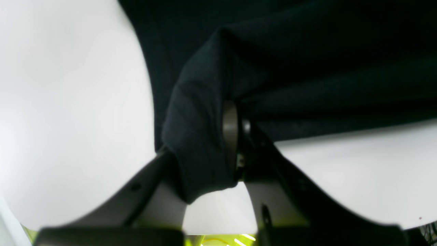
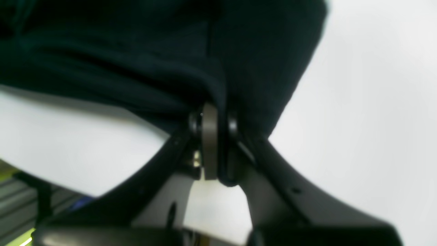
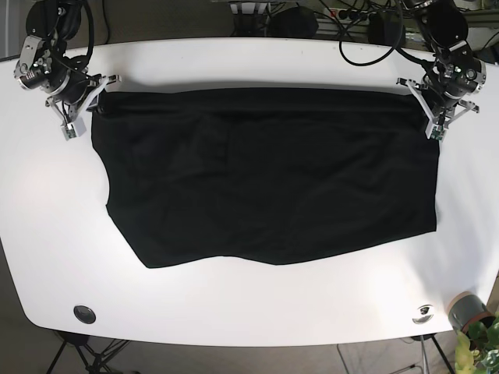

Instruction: Fold the T-shirt properly

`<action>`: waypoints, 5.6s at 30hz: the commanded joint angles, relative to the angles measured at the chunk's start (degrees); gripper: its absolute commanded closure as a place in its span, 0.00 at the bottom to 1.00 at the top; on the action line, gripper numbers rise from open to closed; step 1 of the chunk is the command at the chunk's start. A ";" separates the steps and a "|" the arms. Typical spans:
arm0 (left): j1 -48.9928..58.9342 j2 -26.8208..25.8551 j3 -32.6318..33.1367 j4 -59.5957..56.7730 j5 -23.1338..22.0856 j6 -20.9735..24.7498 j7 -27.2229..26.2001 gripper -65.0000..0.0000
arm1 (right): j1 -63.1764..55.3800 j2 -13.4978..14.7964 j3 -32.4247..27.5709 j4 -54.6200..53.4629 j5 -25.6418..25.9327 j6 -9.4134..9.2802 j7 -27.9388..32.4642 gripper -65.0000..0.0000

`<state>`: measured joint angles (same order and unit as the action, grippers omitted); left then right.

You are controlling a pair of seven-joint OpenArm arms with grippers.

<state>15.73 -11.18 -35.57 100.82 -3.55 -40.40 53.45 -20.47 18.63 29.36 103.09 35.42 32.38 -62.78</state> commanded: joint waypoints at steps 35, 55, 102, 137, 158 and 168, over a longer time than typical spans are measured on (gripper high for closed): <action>-3.55 1.29 -4.12 1.21 0.43 0.40 -1.10 1.00 | 1.26 -0.48 2.06 1.04 0.14 -0.34 1.20 0.97; -31.24 3.05 6.25 1.47 1.05 0.40 -0.84 1.00 | 32.73 4.53 -1.98 -8.19 0.05 -3.15 -3.37 0.97; -90.73 -5.74 17.51 -20.68 0.69 9.06 -0.92 1.00 | 95.27 13.50 -35.74 -30.96 -7.77 -3.41 -5.22 0.97; -42.23 -3.81 17.15 7.98 0.52 6.60 1.80 1.00 | 49.79 15.70 -4.53 -5.02 -2.67 -2.80 -8.91 0.97; -10.93 2.26 3.18 11.23 0.78 0.40 1.63 1.00 | 17.17 6.03 9.45 6.05 1.11 -2.53 -8.91 0.97; -0.91 2.61 -3.42 10.97 0.61 0.40 1.45 1.00 | 7.15 2.60 12.61 7.55 1.11 -2.53 -8.47 0.97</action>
<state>14.50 -7.03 -37.45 110.96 -5.52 -41.25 54.59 -12.78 20.14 41.17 109.60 37.82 30.22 -72.55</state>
